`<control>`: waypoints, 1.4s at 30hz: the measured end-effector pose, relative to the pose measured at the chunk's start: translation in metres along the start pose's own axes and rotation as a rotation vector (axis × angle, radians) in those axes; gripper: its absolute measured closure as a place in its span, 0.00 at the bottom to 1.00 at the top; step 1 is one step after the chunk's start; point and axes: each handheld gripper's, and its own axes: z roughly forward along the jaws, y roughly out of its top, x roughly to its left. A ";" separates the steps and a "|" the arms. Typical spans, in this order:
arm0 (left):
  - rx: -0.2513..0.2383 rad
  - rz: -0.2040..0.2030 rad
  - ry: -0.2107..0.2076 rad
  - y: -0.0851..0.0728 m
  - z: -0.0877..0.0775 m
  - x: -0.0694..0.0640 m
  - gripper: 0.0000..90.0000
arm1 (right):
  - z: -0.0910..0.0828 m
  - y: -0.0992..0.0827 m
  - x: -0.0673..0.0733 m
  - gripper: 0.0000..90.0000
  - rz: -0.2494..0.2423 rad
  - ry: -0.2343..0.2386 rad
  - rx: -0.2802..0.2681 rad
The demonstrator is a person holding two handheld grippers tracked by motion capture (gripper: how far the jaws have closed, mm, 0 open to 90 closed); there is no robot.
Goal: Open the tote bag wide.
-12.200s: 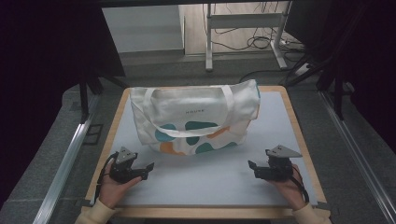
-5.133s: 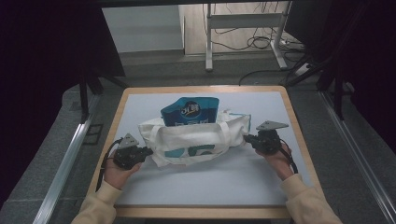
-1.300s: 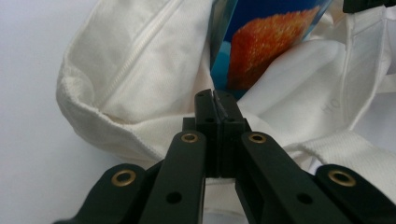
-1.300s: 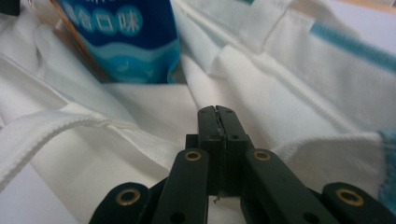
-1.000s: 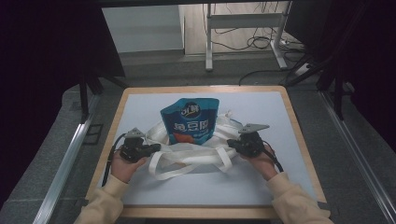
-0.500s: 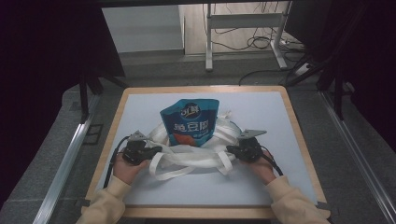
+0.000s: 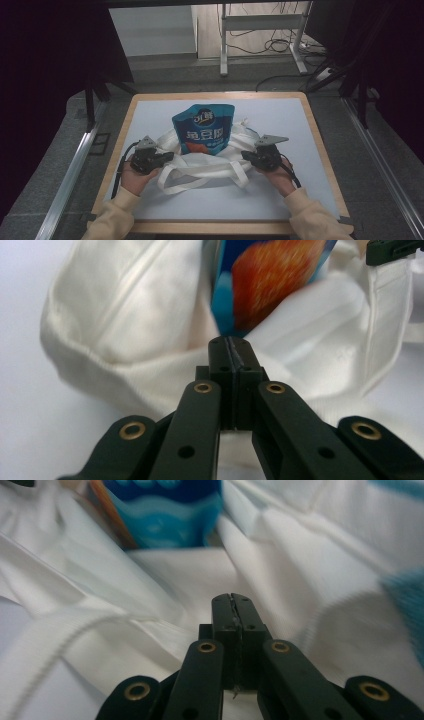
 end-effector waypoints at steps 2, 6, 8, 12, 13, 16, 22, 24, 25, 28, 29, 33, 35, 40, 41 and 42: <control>0.000 0.000 -0.001 0.006 0.000 0.000 1.00 | -0.003 0.006 0.004 0.99 -0.011 0.009 -0.018; 0.007 -0.013 -0.004 0.013 0.003 0.004 1.00 | -0.003 0.017 0.016 0.99 -0.031 0.033 -0.039; 0.028 -0.027 0.002 0.015 0.007 0.007 1.00 | 0.000 0.019 0.022 0.99 -0.041 0.047 -0.037; 0.053 -0.033 0.007 0.017 0.016 0.011 1.00 | 0.011 0.018 0.033 0.99 -0.064 0.077 -0.003; 0.056 -0.031 0.017 0.018 0.018 0.011 1.00 | 0.013 0.017 0.034 0.99 -0.064 0.080 0.004; 0.075 -0.036 0.044 0.021 0.025 0.013 1.00 | 0.017 0.013 0.034 0.99 -0.061 0.088 0.023; 0.095 -0.055 0.066 0.023 0.034 0.019 1.00 | 0.022 0.001 0.033 0.99 -0.060 0.106 0.071; 0.096 -0.058 0.072 0.023 0.035 0.019 1.00 | 0.023 -0.002 0.034 0.99 -0.069 0.109 0.086; 0.100 -0.058 0.075 0.023 0.036 0.019 1.00 | 0.023 -0.004 0.034 0.99 -0.069 0.111 0.092; 0.109 -0.067 0.087 0.025 0.038 0.021 1.00 | 0.024 -0.006 0.035 0.99 -0.074 0.116 0.101; 0.113 -0.067 0.090 0.026 0.039 0.022 1.00 | 0.024 -0.007 0.035 0.99 -0.079 0.118 0.104; 0.118 -0.084 0.100 0.028 0.042 0.023 1.00 | 0.024 -0.012 0.037 0.99 -0.093 0.123 0.120; 0.124 -0.091 0.104 0.028 0.043 0.024 1.00 | 0.024 -0.013 0.038 0.99 -0.099 0.123 0.124; 0.126 -0.102 0.103 0.028 0.044 0.026 1.00 | 0.023 -0.015 0.038 0.99 -0.108 0.126 0.127; 0.125 -0.103 0.104 0.028 0.045 0.026 1.00 | 0.023 -0.016 0.038 0.99 -0.108 0.127 0.127; 0.123 -0.106 0.104 0.029 0.045 0.026 1.00 | 0.023 -0.016 0.038 0.99 -0.108 0.127 0.127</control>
